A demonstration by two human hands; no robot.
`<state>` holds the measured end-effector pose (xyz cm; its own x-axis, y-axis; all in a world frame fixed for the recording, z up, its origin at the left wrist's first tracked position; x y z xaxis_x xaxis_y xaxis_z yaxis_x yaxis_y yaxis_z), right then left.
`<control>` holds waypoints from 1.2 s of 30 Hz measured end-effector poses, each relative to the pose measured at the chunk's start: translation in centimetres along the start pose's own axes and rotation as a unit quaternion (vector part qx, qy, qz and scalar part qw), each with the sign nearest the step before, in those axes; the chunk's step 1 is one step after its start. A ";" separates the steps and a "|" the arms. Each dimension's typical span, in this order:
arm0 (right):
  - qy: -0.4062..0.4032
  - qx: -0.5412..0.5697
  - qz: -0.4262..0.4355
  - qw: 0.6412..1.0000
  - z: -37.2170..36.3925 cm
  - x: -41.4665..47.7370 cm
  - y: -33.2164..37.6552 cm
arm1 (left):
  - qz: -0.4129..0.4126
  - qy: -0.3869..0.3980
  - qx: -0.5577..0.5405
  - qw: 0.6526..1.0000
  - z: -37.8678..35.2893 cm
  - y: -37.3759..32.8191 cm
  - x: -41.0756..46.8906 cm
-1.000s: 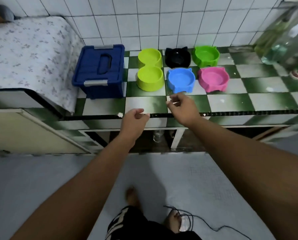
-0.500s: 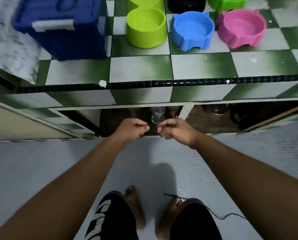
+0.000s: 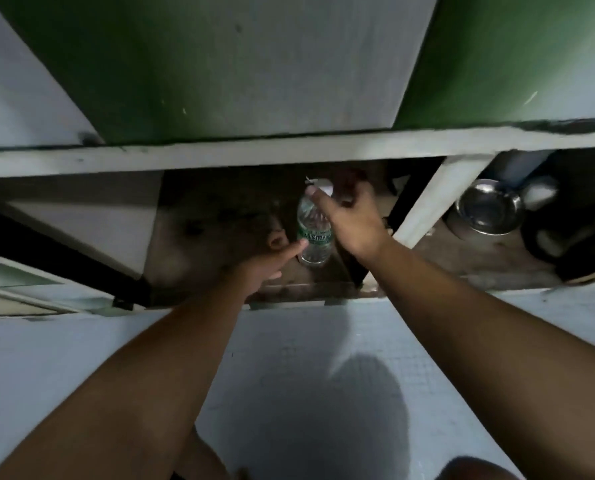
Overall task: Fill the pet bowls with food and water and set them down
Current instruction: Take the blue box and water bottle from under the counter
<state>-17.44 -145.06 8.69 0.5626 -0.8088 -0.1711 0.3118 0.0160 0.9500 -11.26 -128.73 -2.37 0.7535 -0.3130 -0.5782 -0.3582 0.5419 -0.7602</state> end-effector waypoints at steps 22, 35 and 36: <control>0.102 -0.001 0.105 0.989 -3.2 1.6 -2.5 | -0.147 -0.012 -0.081 0.986 -3.8 0.5 3.6; 0.079 0.039 0.059 0.994 4.7 -10.2 7.6 | -0.126 0.043 -0.109 0.985 0.6 -2.8 -12.0; 0.080 0.041 0.053 0.995 5.5 -11.3 8.9 | -0.112 0.048 -0.115 0.986 0.9 -3.2 -13.6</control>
<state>-25.21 -138.99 20.49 0.7057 -0.7011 -0.1025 0.1849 0.0426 0.9818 -19.87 -125.52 8.18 0.7767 -0.4825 -0.4049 -0.3127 0.2626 -0.9128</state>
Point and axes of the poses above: each hand's wrist, its own x-axis towards the middle knuckle, its own z-axis out of the back of the hand, y = z × x, the point moved 10 cm from there along x, towards the middle knuckle, and after that the axes turned 15 degrees about -y, right-handed, at the moved point
